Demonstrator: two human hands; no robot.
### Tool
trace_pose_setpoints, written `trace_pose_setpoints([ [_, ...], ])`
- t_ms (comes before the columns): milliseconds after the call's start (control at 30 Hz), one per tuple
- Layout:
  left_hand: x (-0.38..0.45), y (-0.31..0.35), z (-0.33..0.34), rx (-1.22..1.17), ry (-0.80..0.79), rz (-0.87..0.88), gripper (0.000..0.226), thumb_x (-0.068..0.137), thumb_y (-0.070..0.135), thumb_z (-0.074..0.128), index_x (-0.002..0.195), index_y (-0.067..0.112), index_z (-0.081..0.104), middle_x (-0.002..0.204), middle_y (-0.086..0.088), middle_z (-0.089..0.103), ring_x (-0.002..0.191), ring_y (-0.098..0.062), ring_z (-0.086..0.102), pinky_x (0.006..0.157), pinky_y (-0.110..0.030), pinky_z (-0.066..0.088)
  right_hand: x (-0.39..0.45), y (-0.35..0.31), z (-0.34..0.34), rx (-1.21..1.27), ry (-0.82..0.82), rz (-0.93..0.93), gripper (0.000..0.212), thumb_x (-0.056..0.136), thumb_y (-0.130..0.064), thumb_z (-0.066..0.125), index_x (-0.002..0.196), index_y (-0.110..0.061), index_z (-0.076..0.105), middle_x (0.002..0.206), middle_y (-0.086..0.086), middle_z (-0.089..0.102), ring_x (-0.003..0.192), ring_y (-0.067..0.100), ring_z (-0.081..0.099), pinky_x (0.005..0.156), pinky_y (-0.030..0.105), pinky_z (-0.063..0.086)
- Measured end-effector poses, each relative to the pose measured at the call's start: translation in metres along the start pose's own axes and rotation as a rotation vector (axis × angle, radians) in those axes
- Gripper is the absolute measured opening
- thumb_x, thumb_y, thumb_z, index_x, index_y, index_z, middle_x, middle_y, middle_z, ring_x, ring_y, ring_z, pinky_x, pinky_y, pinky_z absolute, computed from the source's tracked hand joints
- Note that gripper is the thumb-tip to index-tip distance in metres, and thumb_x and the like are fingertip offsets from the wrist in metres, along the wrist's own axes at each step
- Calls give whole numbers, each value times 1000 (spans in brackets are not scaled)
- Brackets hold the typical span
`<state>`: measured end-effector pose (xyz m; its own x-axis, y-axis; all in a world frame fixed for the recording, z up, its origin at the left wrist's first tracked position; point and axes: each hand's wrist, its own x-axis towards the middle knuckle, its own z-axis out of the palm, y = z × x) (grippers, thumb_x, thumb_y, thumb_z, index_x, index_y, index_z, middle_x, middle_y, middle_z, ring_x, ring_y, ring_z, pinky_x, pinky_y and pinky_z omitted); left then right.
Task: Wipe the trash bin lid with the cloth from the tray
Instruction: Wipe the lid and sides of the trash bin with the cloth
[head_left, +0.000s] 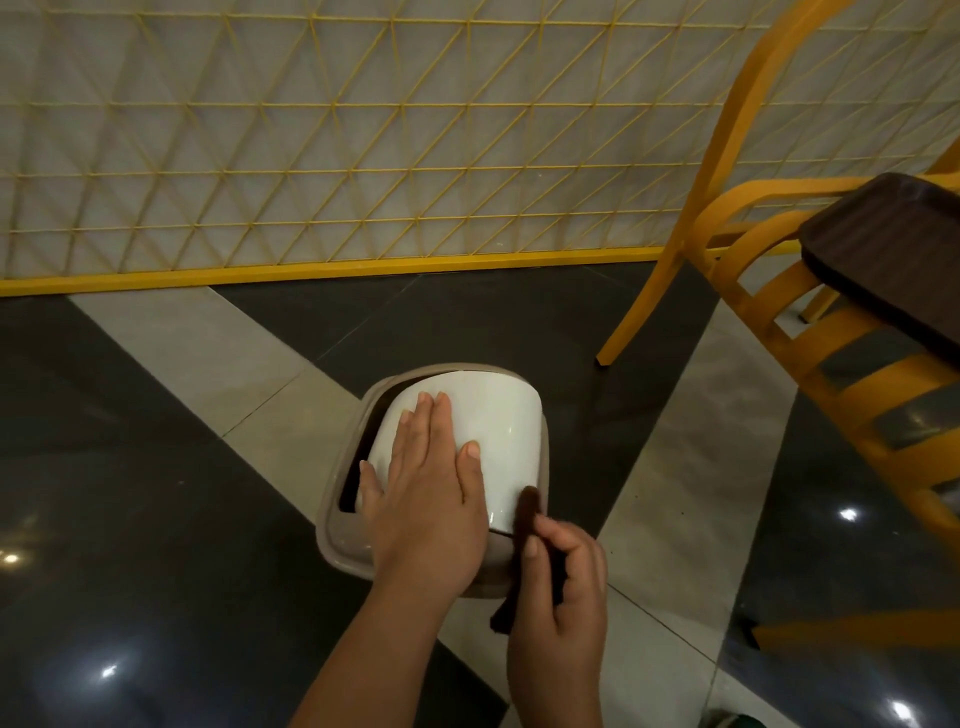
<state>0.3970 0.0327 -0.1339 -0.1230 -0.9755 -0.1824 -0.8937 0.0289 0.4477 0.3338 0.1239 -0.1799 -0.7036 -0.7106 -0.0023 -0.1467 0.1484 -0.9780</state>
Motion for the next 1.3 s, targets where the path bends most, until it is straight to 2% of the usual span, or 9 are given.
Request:
trace_pose_setpoints([
  [167,-2,14,6,-71,4,-47,56,98,44,11,148,32,-14,158,12,-11,145,-10,-9,116,-48,0,31,-2,-1,74,28,263,19,97,-25,49,98,-41,59,109,-5,57,93,19,63,65,42,61],
  [267,-2,21,9,-82,14,-73,56,99,43,11,148,31,-13,158,11,-11,145,-10,-11,115,-49,0,18,-11,-3,14,10,82,21,95,-23,51,101,-41,59,107,-18,51,97,20,60,73,50,58],
  [367,-3,22,11,-79,10,-96,57,98,45,10,148,32,-14,158,11,-13,145,-11,-11,115,-51,0,-4,-10,-8,9,11,3,25,92,-19,54,97,-43,56,108,-22,48,102,15,58,75,49,57],
  [533,-3,33,14,-140,10,-151,58,98,44,12,148,30,-15,158,10,-15,145,-13,-12,114,-54,3,37,-1,-6,69,101,246,21,97,-25,48,96,-44,56,111,-8,55,96,14,61,70,44,60],
  [733,-2,37,22,-106,74,-183,58,99,44,12,148,28,-13,158,8,-12,145,-15,-10,114,-55,4,23,14,-11,-41,54,151,19,97,-21,47,95,-40,53,101,-12,53,90,20,61,70,48,58],
  [867,-5,37,24,-94,87,-172,59,99,45,13,148,28,-13,159,7,-11,145,-15,-9,114,-53,0,37,31,-27,-59,55,472,11,97,-27,48,103,-30,57,108,-2,59,96,17,59,88,43,54],
  [1000,-2,31,19,-120,10,-105,58,99,47,13,149,31,-11,159,10,-8,145,-14,-7,115,-49,-4,55,14,-41,108,-272,705,37,97,-42,46,98,-8,62,78,12,60,62,20,56,54,30,46],
  [1200,1,31,2,-22,-166,88,61,98,48,21,148,34,-11,158,10,-12,144,-15,-18,111,-55,-18,25,14,-54,137,-183,863,26,96,-31,53,108,-11,65,103,14,69,95,31,65,92,44,51],
  [1300,-20,35,-1,-17,-13,40,70,94,54,31,147,36,-11,159,6,-12,144,-20,-16,110,-53,-14,-1,12,-55,198,-92,922,26,95,-31,54,108,-10,65,100,15,70,92,32,67,84,42,53],
])
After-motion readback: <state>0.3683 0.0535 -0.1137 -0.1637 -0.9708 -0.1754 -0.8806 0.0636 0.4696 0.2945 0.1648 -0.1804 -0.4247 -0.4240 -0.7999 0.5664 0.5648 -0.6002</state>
